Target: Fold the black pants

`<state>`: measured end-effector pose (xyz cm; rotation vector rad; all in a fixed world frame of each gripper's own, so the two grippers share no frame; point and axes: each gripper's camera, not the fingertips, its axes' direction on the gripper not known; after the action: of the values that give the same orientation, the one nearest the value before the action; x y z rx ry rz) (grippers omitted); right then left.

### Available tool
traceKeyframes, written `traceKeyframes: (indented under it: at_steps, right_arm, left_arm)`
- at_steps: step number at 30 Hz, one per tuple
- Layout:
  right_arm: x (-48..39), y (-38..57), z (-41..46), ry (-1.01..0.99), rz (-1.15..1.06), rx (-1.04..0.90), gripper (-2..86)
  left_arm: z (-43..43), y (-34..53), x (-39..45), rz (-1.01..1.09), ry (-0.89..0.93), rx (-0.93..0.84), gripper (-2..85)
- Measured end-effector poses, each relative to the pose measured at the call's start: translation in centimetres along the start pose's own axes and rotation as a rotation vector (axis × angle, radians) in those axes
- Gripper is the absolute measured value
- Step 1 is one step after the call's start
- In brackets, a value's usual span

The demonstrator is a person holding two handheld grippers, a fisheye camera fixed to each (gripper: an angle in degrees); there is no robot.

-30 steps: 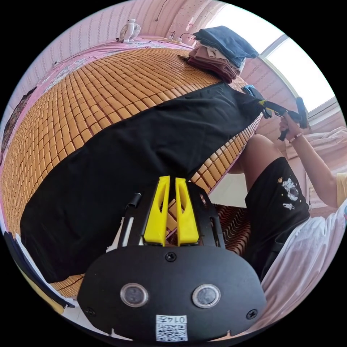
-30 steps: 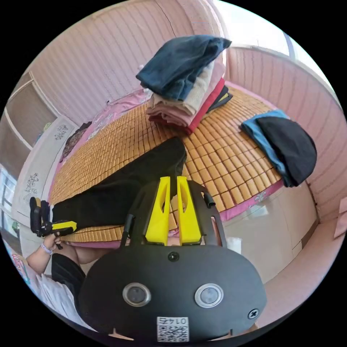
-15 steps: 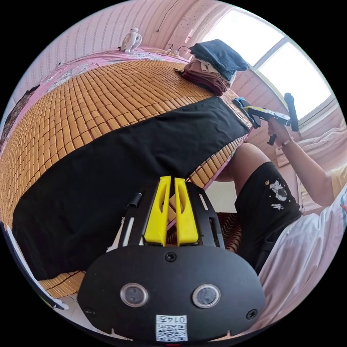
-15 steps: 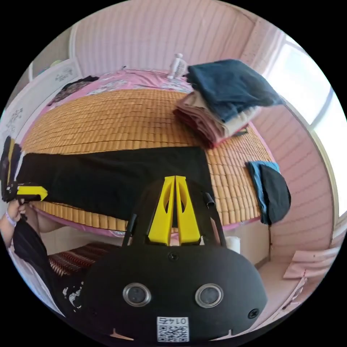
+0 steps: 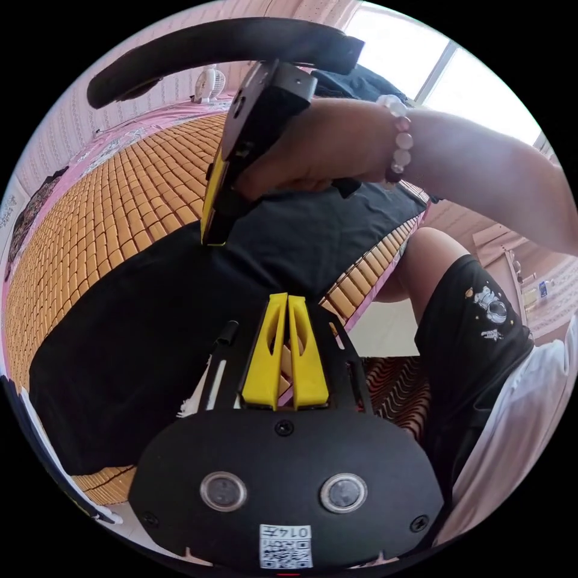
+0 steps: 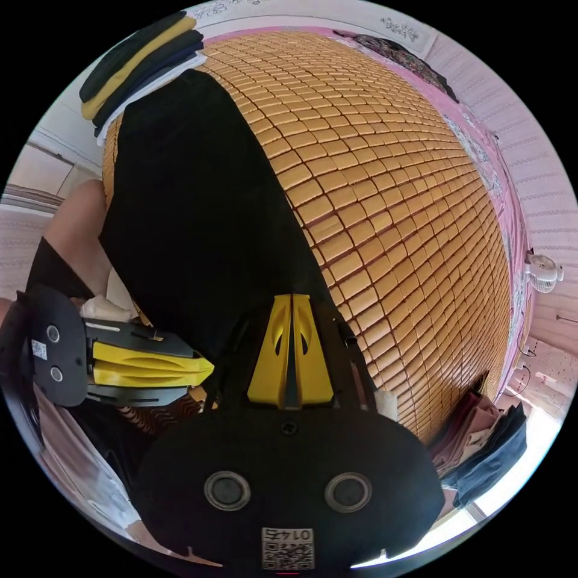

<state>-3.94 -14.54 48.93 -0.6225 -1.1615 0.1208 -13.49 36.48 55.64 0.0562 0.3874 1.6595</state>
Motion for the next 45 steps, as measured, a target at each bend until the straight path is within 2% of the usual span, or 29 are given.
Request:
traceKeyframes:
  at_steps: [5,7,10,14,17,21,23,25,28,30,32,35,36,37,38,40,42,45]
  right_arm:
    - [1.8,-2.4,1.0,-0.048,-0.045,-0.079,-0.8]
    - [2.5,-3.6,0.1,-0.070,-0.078,-0.053,-0.7]
    - [3.3,-7.0,-2.5,-0.106,-0.124,0.065,0.0]
    - [2.3,-13.7,-5.4,-0.255,-0.253,0.429,7.3]
    - [0.7,-20.2,-4.1,-0.303,-0.318,0.495,9.7]
    - [-0.1,-28.5,0.0,-0.310,-0.278,0.443,11.6]
    - [0.2,-30.7,1.8,-0.301,-0.266,0.363,8.7]
    - [0.7,-32.0,2.5,-0.413,-0.310,0.298,5.0]
    - [1.6,-31.9,1.1,-0.617,-0.508,0.306,2.6]
    - [1.7,-31.3,-0.5,-0.781,-0.729,0.285,2.1]
    - [1.4,-31.2,-1.5,-0.851,-0.844,0.252,1.8]
    - [1.1,-31.5,-2.5,-0.995,-0.974,0.225,1.5]
    - [1.1,-31.8,-2.8,-1.042,-0.992,0.232,1.4]
    - [1.2,-32.0,-2.9,-1.054,-0.992,0.242,1.4]
    - [1.3,-32.5,-2.8,-1.050,-0.958,0.266,1.4]
    - [1.4,-33.8,-2.2,-0.978,-0.827,0.252,1.4]
    - [0.8,-35.4,-0.7,-0.772,-0.601,0.217,1.5]
    - [-1.7,-36.3,0.9,-0.606,-0.529,0.202,1.6]
  left_arm:
    - [-2.7,1.9,-0.6,0.017,0.063,0.024,-0.7]
    - [-6.8,3.9,-2.2,0.010,0.060,0.129,-0.1]
    - [-13.4,8.7,-6.6,-0.082,0.010,0.267,3.2]
    - [-20.7,17.6,-13.0,-0.260,-0.139,0.433,6.3]
    - [-24.4,24.3,-16.9,-0.337,-0.318,0.477,11.0]
    - [-26.6,29.0,-20.0,-0.345,-0.443,0.435,15.6]
    - [-26.7,30.1,-21.4,-0.367,-0.424,0.440,16.6]
    - [-26.5,30.6,-23.4,-0.367,-0.373,0.425,18.7]
    - [-26.6,29.9,-24.7,-0.257,-0.352,0.403,21.1]
    - [-26.6,28.9,-25.3,-0.195,-0.339,0.352,22.0]
    - [-26.9,28.1,-25.6,-0.159,-0.314,0.319,21.9]
    - [-27.6,27.6,-25.4,-0.103,-0.276,0.336,16.1]
    - [-27.9,27.5,-25.1,-0.071,-0.240,0.331,11.6]
    - [-28.2,27.5,-24.9,-0.049,-0.181,0.317,4.7]
    - [-28.3,27.5,-24.9,-0.048,-0.147,0.297,1.2]
    - [-28.3,27.7,-25.9,-0.181,-0.118,0.200,0.0]
    - [-27.8,28.1,-27.3,-0.376,-0.164,0.153,-0.4]
    - [-26.1,28.4,-29.5,-0.569,-0.054,0.113,-0.6]
